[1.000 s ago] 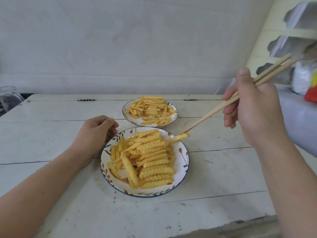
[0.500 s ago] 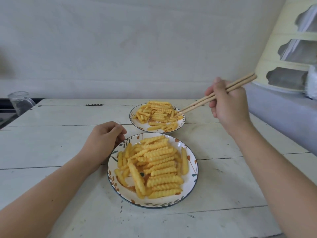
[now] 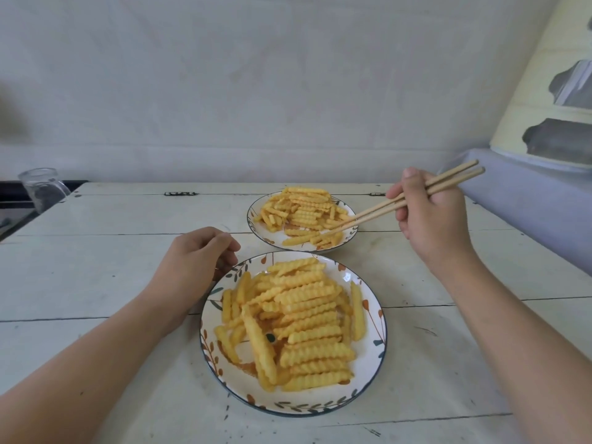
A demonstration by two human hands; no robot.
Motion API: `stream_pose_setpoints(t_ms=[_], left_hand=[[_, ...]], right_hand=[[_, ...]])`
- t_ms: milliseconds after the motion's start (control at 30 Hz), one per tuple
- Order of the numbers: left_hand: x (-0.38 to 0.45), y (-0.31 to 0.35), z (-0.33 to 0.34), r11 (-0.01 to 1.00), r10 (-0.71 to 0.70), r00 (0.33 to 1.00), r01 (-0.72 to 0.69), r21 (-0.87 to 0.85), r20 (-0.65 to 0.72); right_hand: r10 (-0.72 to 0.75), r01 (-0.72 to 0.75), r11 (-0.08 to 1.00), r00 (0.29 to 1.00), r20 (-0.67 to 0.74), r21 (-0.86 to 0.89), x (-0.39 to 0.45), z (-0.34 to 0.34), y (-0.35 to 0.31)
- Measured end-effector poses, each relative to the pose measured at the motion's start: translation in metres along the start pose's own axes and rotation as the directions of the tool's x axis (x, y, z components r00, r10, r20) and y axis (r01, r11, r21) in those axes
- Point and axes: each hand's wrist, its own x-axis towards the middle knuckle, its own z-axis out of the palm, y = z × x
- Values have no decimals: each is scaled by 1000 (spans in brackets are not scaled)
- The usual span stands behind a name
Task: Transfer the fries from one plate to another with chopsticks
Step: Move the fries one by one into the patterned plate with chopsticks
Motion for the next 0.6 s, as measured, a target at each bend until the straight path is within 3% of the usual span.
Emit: stream_pose_setpoints(t_ms=[300,400,600], left_hand=[[0,0,0,1000,-6,1000,6,-8,3],[0,0,0,1000,-8,1000,9,-7,9],[0,0,0,1000,-9,1000,9,1,7]], right_hand=[[30,-33,998,999,43,54,-9,7,-6],[25,-24,997,1000,-16,79,-8,3,-9],[34,-34,999,999,-3,-3,-6,0,-3]])
